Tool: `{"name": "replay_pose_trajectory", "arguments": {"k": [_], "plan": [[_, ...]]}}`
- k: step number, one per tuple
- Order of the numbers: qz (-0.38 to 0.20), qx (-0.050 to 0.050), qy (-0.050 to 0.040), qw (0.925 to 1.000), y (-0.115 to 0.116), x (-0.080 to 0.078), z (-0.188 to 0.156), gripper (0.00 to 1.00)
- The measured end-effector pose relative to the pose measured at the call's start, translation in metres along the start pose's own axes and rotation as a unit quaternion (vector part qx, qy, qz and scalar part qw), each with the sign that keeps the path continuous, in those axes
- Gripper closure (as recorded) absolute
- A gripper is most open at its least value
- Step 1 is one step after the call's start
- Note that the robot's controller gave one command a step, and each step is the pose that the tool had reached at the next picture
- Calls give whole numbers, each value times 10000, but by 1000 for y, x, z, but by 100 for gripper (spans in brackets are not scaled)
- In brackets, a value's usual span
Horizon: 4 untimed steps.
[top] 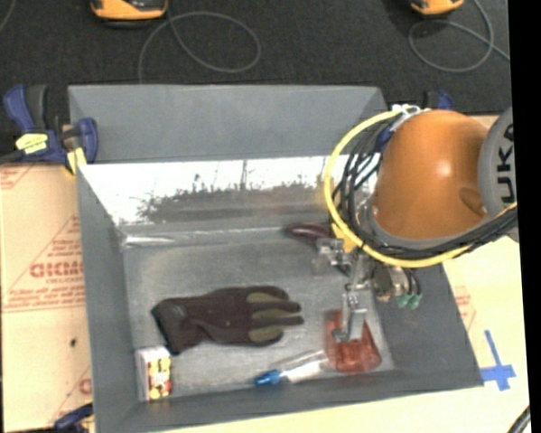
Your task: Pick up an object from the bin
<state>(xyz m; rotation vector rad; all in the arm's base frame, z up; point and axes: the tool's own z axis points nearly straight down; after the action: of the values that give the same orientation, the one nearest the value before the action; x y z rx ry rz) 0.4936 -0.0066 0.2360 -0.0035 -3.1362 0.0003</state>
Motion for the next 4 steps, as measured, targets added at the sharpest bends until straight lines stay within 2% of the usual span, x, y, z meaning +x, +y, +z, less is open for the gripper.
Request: {"name": "replay_pose_trajectory", "arguments": {"k": [1, 2, 3, 4], "plan": [[1, 1, -44, 10000, 0, -2, -4, 0], [-129, 2, -66, 9999, 28, -22, 56, 0], [-793, 5, -39, 9968, 50, -56, 77, 0], [163, -5, -78, 9998, 84, -66, 106, 0]]}}
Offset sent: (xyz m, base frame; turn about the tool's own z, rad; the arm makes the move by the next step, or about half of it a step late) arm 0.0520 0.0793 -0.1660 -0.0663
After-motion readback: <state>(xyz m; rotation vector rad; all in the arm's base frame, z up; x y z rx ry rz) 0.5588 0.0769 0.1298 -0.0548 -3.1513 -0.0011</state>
